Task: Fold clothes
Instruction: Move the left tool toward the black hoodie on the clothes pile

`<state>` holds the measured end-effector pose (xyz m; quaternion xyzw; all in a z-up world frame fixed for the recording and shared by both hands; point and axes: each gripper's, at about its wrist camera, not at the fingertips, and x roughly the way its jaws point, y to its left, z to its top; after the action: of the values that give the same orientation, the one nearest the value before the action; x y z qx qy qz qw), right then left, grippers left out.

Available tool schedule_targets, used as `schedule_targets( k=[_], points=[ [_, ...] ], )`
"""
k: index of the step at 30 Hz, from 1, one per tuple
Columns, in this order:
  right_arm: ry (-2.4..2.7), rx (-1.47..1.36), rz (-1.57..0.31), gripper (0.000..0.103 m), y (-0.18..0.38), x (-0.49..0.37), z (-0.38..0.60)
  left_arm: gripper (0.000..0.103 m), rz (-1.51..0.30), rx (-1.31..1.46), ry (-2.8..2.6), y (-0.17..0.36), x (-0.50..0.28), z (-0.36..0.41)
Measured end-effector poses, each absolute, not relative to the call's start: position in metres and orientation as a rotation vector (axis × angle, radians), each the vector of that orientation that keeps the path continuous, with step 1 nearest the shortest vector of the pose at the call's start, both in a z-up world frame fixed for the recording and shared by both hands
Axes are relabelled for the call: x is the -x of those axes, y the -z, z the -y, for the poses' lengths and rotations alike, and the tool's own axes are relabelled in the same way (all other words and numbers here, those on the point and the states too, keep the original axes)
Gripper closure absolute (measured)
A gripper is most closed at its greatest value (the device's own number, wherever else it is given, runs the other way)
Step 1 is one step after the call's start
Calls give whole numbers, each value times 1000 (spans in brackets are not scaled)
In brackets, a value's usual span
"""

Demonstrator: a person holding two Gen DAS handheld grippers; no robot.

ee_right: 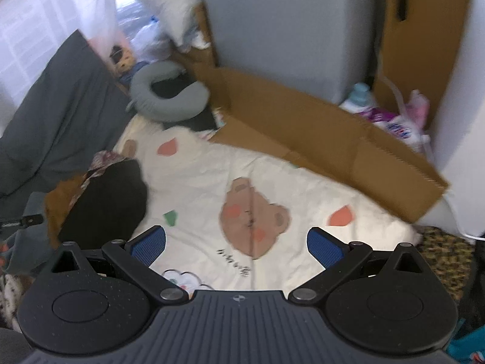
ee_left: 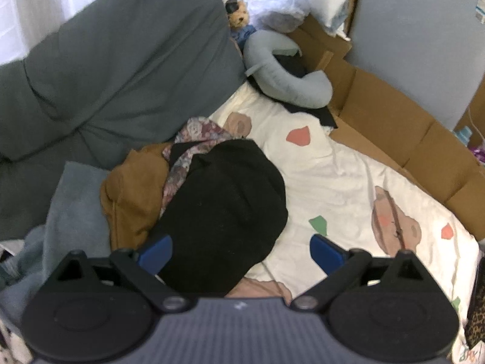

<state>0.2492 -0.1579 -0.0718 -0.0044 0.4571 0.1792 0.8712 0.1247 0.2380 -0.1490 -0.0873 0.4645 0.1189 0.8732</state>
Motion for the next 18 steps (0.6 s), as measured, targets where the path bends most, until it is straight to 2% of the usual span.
schedule_targets(
  k=[6,18],
  points=[
    [-420,66,-957,0,105,-266,142,6,-982,187,-290,183,-134,-243],
    [-430,9,-981,1,158,-283,143,6,-1035,164,-307,261,-146,-246]
  ],
)
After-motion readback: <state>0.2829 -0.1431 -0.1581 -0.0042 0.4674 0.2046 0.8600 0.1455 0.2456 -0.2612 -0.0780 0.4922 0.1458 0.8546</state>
